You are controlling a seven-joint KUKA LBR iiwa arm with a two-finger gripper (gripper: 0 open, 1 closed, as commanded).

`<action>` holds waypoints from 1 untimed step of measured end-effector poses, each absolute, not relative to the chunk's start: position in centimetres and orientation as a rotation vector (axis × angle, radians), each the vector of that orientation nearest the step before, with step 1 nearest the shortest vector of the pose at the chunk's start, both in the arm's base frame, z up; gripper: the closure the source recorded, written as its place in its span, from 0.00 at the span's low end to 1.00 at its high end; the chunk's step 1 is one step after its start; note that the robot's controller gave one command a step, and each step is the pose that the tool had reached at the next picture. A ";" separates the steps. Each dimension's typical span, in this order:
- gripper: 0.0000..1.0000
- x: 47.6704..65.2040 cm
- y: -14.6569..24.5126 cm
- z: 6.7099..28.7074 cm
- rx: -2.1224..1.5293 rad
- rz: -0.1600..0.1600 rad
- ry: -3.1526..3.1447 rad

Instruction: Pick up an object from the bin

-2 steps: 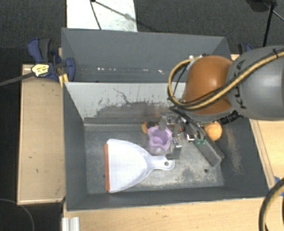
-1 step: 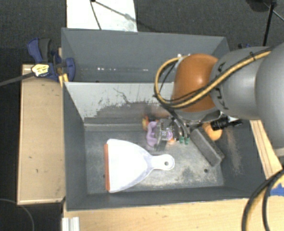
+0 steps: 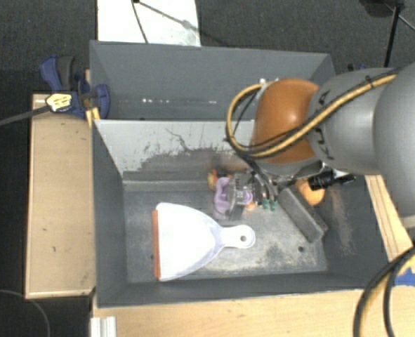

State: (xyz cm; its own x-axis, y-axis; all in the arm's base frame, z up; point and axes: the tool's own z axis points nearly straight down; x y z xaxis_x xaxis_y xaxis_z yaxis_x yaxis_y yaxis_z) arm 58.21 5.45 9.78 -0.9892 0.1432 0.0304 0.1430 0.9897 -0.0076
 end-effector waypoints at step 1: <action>1.00 54.5 6.7 22.5 -0.177 -0.002 -3.139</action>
Offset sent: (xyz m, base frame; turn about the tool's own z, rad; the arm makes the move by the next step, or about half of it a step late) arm 0.0000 0.0000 0.0000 0.0000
